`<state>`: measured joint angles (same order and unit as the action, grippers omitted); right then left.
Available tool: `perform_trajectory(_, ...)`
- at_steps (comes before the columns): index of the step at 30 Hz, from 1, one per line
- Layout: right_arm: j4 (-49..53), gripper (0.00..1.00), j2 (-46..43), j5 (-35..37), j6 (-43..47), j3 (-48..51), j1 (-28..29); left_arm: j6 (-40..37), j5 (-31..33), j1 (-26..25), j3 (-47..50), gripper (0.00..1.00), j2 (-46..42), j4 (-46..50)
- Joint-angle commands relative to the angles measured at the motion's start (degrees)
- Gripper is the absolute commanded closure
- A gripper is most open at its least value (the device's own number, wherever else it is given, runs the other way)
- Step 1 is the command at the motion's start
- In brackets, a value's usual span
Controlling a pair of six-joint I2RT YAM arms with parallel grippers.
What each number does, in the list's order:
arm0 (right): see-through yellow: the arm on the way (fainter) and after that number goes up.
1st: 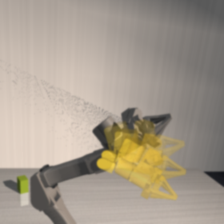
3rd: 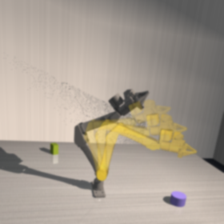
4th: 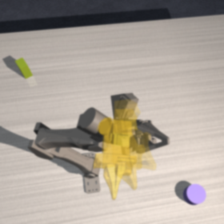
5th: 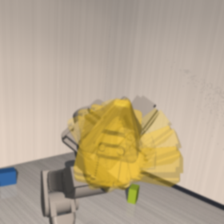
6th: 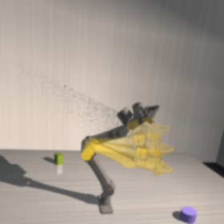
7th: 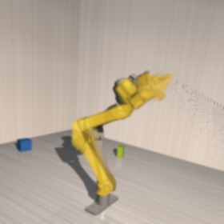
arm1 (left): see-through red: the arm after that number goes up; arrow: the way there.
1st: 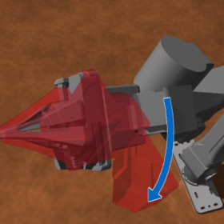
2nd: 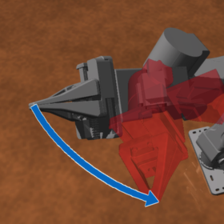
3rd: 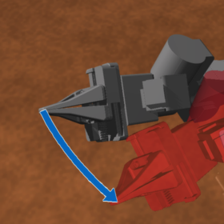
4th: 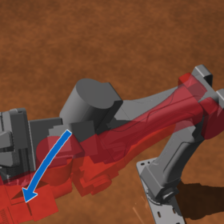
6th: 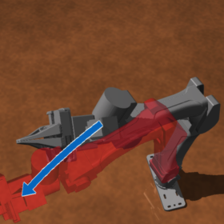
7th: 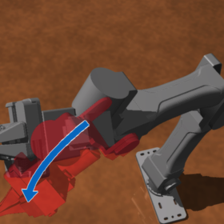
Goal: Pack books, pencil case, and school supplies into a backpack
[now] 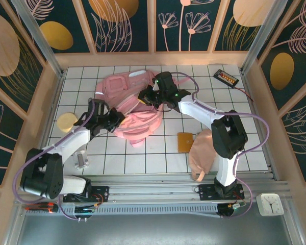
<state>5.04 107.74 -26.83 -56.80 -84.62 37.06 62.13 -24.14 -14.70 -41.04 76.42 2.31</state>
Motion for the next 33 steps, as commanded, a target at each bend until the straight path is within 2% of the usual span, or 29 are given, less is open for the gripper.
perform_trajectory(1, -0.7, 1.00, -3.8, -3.1, 1.9, -2.9, -0.5, -4.1, 2.5, 2.3, 2.8, 1.00, -2.5, 4.9)
perform_trajectory(7, -0.4, 1.00, -3.1, -3.6, 1.8, -3.7, -0.4, -11.2, 5.4, 2.3, -3.7, 1.00, -2.5, 10.0)
perform_trajectory(8, -0.5, 1.00, -2.9, -3.6, 1.6, -3.9, -0.3, -12.4, 5.1, 2.3, -4.9, 0.98, -2.2, 10.2)
perform_trajectory(9, -0.4, 1.00, -2.8, -3.6, 1.6, -4.0, -0.2, -13.0, 4.8, 2.3, -5.6, 0.81, -2.0, 10.2)
perform_trajectory(10, -0.3, 1.00, -2.6, -3.7, 1.5, -4.4, -0.1, -13.3, 4.3, 2.3, -6.2, 0.61, -2.0, 10.0)
perform_trajectory(11, -0.3, 1.00, -2.4, -3.7, 1.6, -4.6, 0.0, -13.8, 3.3, 2.3, -6.6, 0.59, -1.8, 9.5)
perform_trajectory(15, -0.5, 1.00, -1.8, -3.8, 1.2, -4.8, 0.4, -15.1, 2.4, 1.3, -9.2, 0.56, -1.3, 11.7)
perform_trajectory(22, -0.8, 1.00, -0.1, -4.4, 1.0, -6.3, 0.7, -23.1, 7.7, -7.7, -18.8, 0.53, 4.6, 22.7)
perform_trajectory(29, -1.2, 1.00, 0.4, -4.6, 0.8, -6.4, 1.0, -25.2, 11.3, -9.5, -22.4, 0.60, 8.4, 26.4)
perform_trajectory(33, -1.5, 1.00, 0.3, -4.7, 0.7, -6.2, 1.1, -26.3, 13.7, -10.5, -25.2, 0.60, 11.2, 28.0)
